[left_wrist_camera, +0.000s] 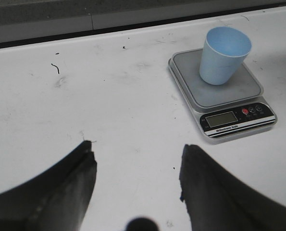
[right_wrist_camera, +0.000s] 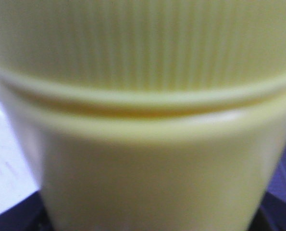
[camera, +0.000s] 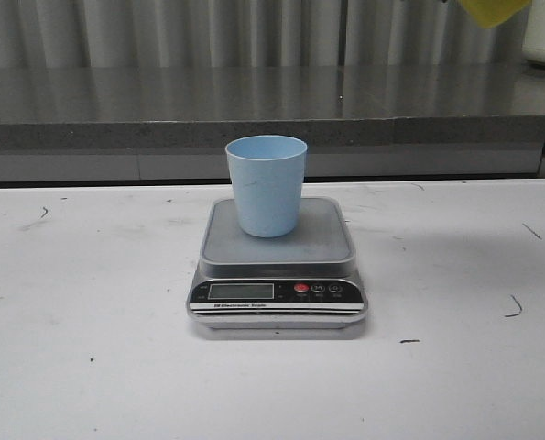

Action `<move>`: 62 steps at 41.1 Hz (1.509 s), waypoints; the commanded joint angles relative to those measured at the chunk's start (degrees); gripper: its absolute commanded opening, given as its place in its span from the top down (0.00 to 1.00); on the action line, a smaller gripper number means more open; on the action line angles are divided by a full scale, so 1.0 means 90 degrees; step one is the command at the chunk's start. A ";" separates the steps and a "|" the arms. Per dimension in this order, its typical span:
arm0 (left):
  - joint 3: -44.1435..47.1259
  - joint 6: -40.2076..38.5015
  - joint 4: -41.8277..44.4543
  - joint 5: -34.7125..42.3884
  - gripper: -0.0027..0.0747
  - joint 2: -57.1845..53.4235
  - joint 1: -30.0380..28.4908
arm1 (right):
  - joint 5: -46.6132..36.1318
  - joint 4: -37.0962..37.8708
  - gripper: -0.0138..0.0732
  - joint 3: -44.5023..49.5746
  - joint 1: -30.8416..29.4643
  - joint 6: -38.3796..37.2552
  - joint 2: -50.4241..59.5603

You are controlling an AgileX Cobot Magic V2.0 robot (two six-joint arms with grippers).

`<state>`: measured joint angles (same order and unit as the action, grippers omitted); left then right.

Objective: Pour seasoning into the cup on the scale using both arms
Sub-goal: 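Turn the bottle upright and carry it back with the right gripper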

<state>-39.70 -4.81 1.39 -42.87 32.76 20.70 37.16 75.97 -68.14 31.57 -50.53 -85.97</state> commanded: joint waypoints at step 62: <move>-0.0174 -0.0028 -0.0047 0.0427 0.47 0.0008 0.0006 | -0.4278 0.0807 0.47 0.2435 -0.1763 -0.1873 0.0718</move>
<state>-39.70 -4.81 1.39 -42.87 32.76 20.70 -1.40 95.17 -44.17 16.57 -80.96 -81.45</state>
